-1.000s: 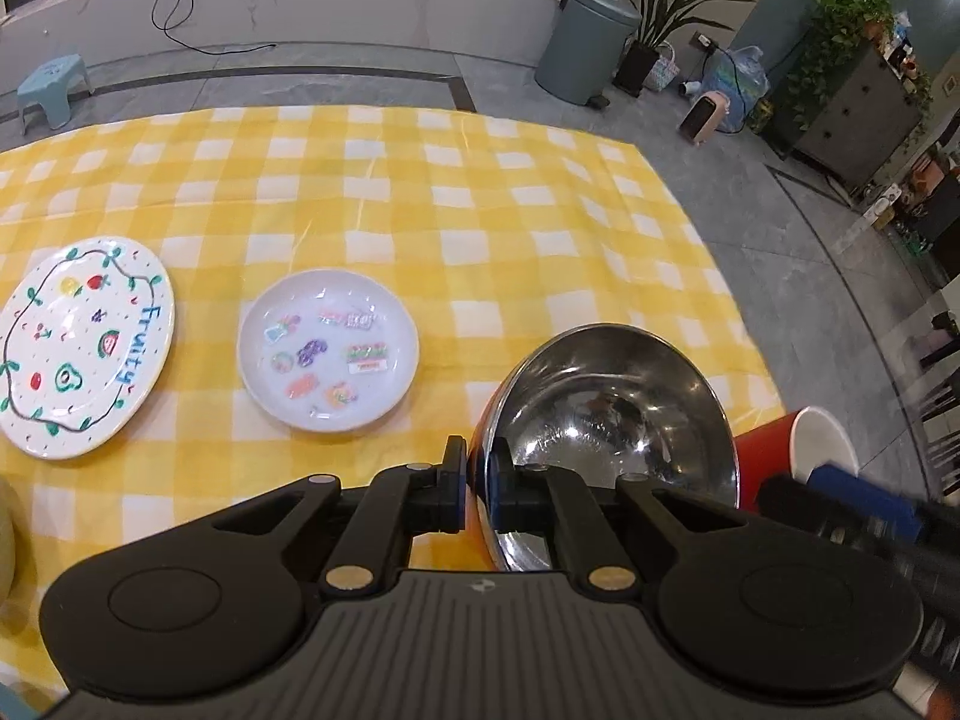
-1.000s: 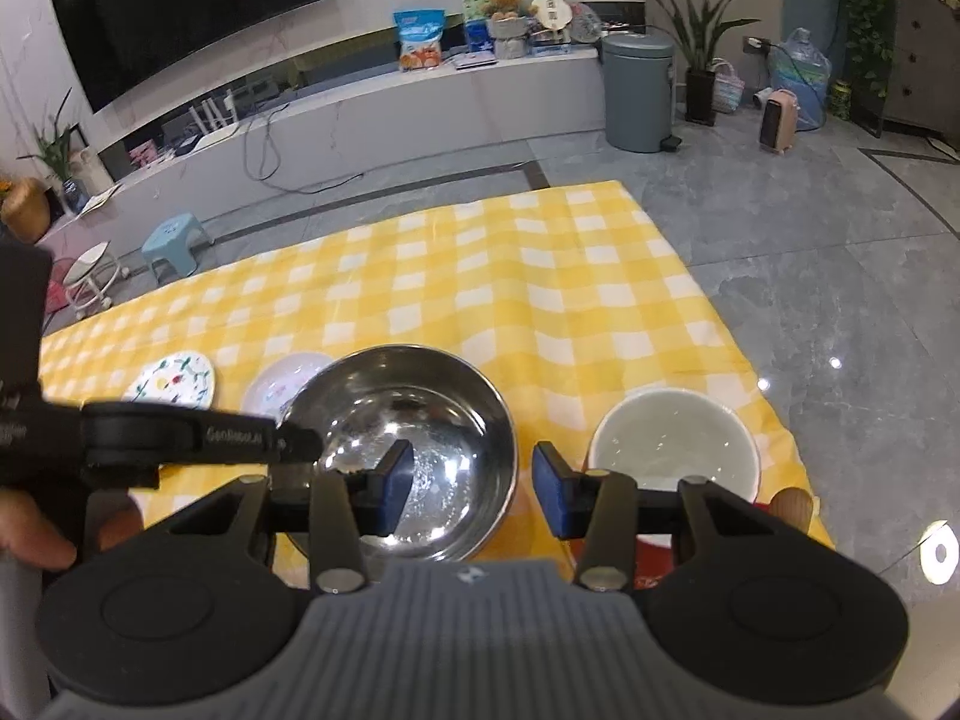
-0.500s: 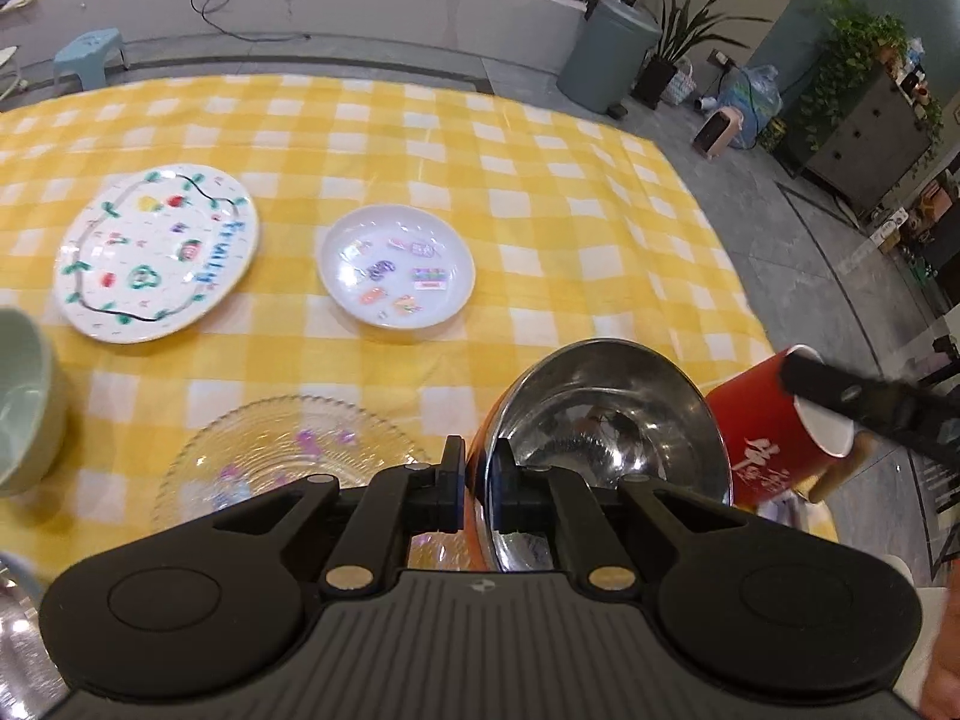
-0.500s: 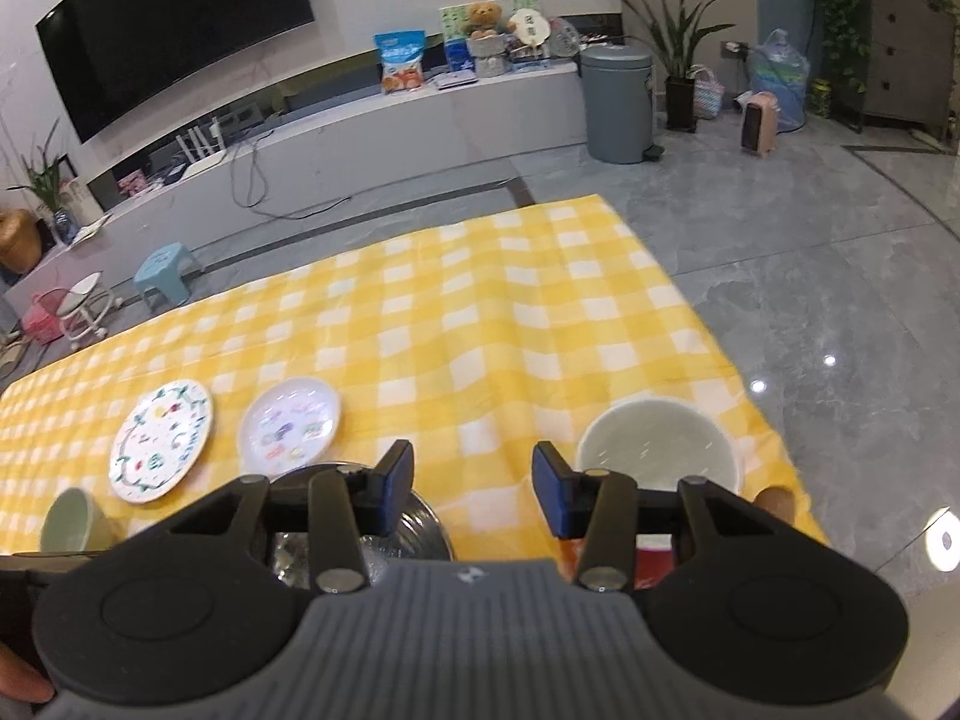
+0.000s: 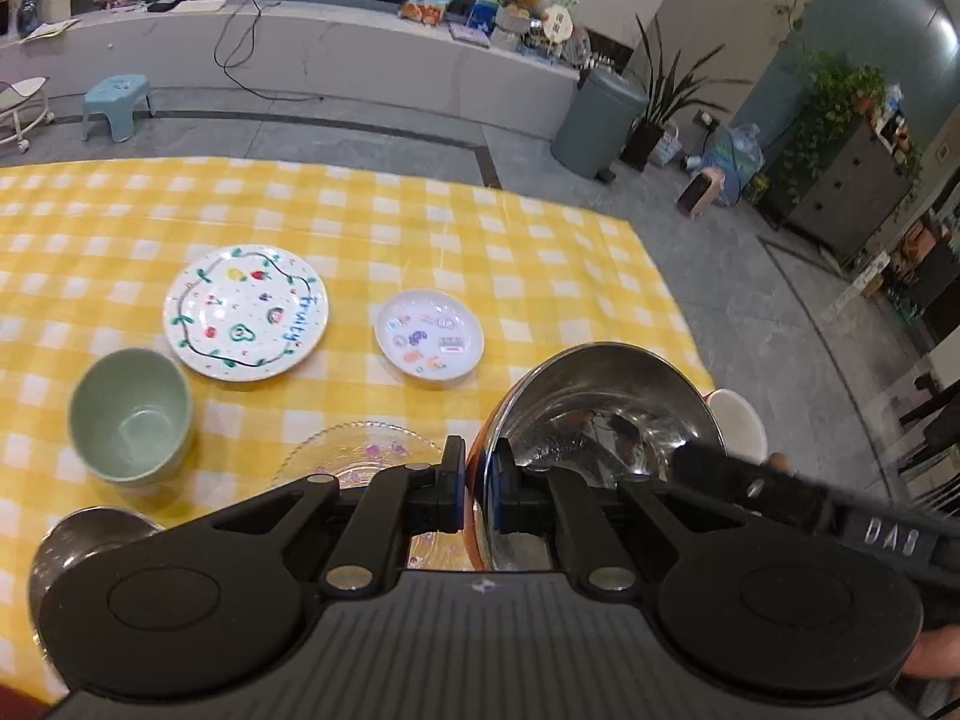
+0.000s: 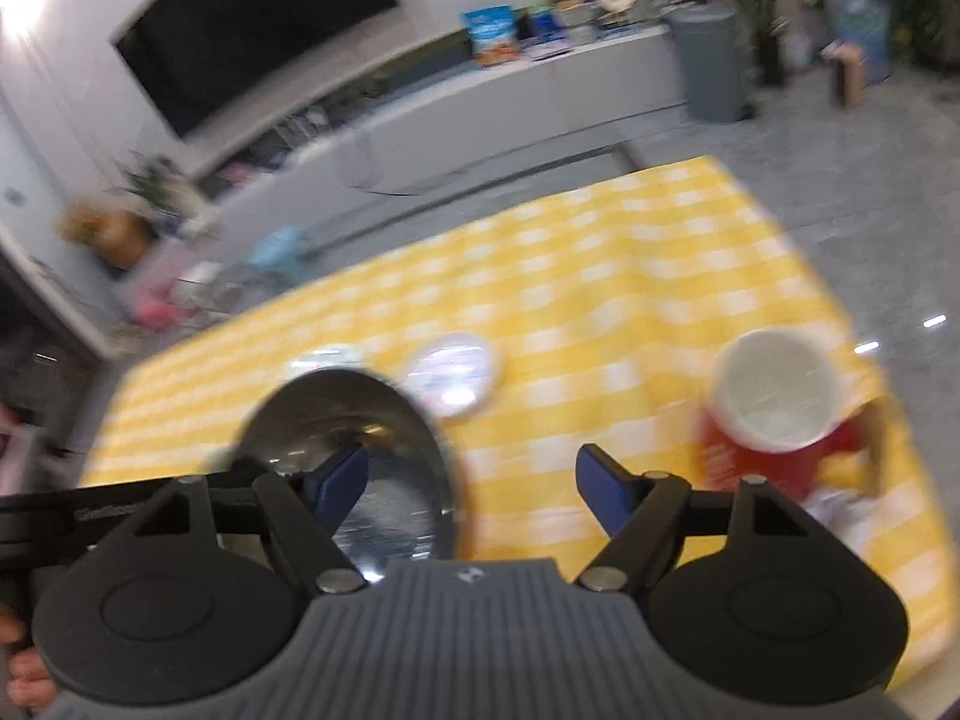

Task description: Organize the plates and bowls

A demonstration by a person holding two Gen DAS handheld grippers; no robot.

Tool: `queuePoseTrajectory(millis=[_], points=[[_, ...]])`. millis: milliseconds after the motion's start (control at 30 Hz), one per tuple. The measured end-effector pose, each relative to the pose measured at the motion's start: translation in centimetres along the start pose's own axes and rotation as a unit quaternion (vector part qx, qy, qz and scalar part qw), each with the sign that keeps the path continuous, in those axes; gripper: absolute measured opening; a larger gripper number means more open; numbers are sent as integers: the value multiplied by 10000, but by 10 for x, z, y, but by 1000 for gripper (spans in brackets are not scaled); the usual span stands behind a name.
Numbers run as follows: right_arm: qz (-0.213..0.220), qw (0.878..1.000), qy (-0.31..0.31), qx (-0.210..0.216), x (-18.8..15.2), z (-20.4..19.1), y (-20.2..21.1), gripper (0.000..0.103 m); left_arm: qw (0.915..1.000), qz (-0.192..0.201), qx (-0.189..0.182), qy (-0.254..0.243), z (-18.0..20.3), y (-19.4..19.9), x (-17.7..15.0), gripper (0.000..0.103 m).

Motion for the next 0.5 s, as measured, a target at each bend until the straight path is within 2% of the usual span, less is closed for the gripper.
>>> queuePoseTrajectory(millis=[33,100,167,200,267,300,500], points=[[18,9999,-15,141,-4,-8,1,75,10000,33,-40,5,-2,7,1,8],[19,9998,54,180,-11,-22,1,66,9999,92,-100,22,-7,20,1,8],[-21,9998,62,175,-18,-34,0,49,9998,164,-97,62,-15,32,1,8],[-9,9998,48,191,-21,-39,0,44,9997,203,-89,70,-20,36,1,8],[44,9999,68,143,-26,-50,0,20,9996,274,-30,97,-30,48,-1,8],[90,9999,108,96,-27,-56,0,15,9995,311,-22,97,-35,52,-1,9],[186,9985,478,194,-37,-105,-6,13,9983,528,90,220,-76,82,-2,8]])
Point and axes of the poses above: each gripper's, at about its wrist camera, not at the fingertips, and y roughly against the way its jaws point, z to its right, x to its top, the point moved 9 cm from there along -y, roughly the way its jaws point, and after that the axes turned 4 degrees about x, right-handed, at the moved point
